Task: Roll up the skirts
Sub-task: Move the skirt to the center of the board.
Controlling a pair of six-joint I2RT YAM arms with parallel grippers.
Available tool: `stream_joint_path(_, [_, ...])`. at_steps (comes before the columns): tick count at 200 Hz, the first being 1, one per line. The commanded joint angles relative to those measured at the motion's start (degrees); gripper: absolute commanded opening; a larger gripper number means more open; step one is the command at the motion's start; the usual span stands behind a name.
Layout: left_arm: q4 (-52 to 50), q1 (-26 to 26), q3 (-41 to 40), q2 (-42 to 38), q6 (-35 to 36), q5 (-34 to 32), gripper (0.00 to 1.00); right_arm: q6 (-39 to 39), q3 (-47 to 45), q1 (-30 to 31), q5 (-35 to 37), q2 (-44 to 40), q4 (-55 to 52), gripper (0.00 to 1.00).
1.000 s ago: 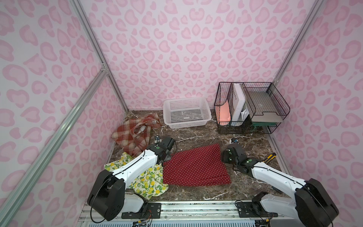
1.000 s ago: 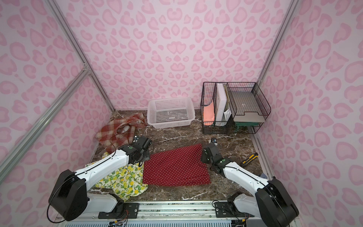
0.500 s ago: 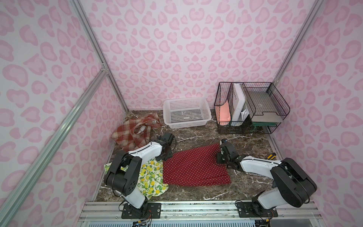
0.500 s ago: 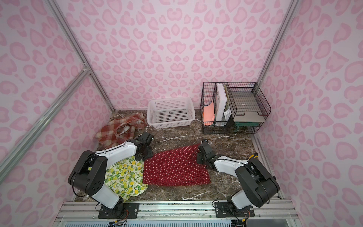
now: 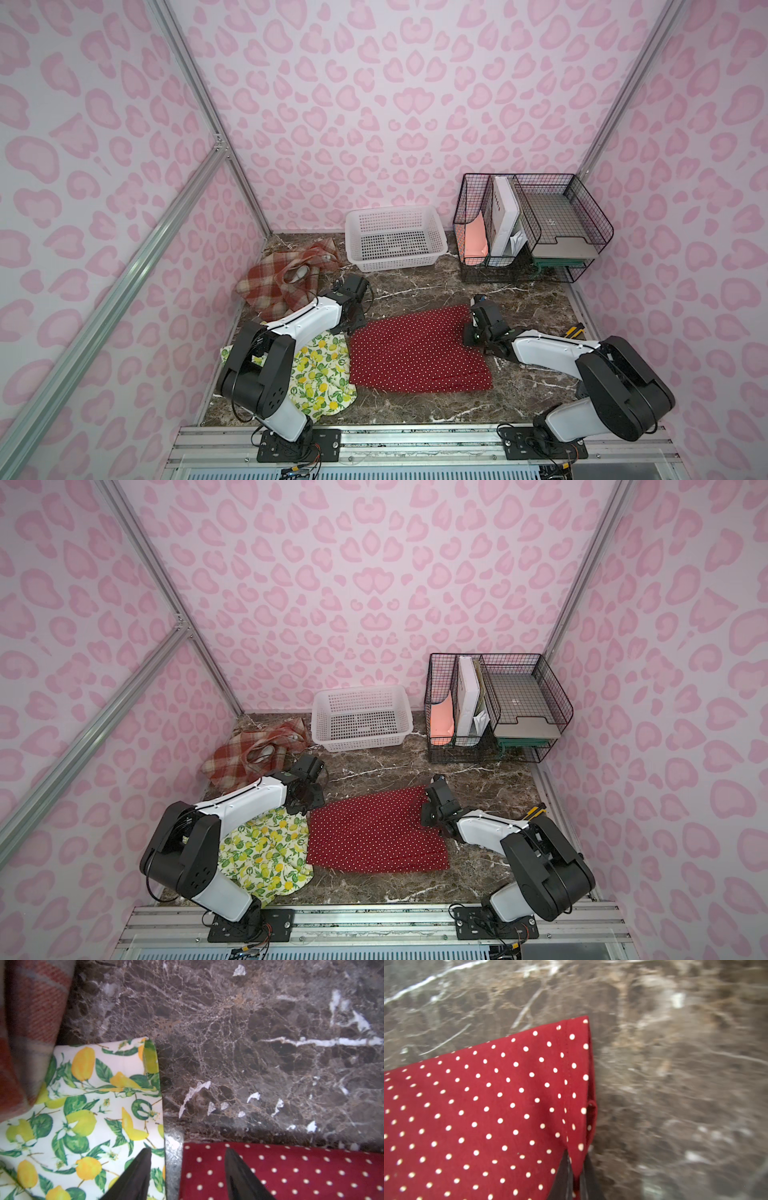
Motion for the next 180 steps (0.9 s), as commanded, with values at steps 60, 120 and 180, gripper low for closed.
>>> stream_joint_path(60, [3.46, -1.51, 2.89, 3.84, 0.01, 3.70, 0.61, -7.90, 10.52, -7.18, 3.67, 7.21, -8.82, 0.00])
stream_joint_path(120, [20.93, -2.47, -8.72, -7.40, 1.95, 12.78, 0.64, -12.89, 18.48, -2.25, 6.00, 15.10, -6.81, 0.23])
stream_joint_path(180, [14.19, -2.29, -10.84, -7.26, 1.43, 7.85, 0.63, -15.35, 21.20, 2.13, 12.71, 15.12, -8.49, 0.51])
